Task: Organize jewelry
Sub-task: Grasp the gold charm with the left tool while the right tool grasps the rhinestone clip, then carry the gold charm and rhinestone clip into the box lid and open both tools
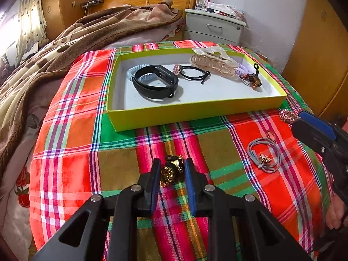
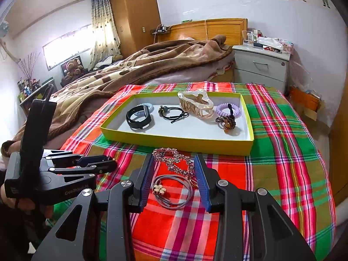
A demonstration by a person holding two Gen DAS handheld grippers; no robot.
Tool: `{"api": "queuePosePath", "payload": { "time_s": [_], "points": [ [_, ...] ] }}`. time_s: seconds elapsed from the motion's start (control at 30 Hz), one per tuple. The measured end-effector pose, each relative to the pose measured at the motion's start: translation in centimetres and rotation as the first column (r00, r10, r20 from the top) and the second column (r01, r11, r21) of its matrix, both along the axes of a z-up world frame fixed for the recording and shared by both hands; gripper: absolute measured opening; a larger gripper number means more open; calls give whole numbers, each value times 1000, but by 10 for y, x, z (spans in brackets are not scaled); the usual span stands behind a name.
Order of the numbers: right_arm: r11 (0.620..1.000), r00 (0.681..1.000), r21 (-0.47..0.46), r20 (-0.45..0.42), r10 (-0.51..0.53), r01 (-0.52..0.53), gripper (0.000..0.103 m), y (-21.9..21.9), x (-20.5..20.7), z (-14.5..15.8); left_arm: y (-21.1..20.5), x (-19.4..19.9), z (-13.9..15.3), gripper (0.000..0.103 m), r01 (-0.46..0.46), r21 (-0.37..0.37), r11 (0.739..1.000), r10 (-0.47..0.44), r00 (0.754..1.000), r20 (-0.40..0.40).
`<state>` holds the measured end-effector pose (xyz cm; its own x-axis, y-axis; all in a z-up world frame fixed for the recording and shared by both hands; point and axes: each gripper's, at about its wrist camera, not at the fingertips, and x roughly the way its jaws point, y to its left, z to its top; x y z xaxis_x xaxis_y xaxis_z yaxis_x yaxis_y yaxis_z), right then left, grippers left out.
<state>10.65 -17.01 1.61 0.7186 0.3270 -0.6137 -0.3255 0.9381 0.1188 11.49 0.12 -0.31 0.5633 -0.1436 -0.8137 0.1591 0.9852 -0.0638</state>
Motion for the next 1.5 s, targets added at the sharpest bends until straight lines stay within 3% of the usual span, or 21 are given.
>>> {"api": "queuePosePath", "payload": {
  "time_s": [0.83, 1.5],
  "points": [
    [1000, 999, 6, 40, -20, 20, 39, -1, 6, 18, 13, -4, 46, 22, -10, -84, 996, 17, 995, 94],
    [997, 997, 18, 29, -73, 73, 39, -7, 43, 20, 12, 41, 76, 23, 10, -140, 990, 10, 990, 142]
  ]
}}
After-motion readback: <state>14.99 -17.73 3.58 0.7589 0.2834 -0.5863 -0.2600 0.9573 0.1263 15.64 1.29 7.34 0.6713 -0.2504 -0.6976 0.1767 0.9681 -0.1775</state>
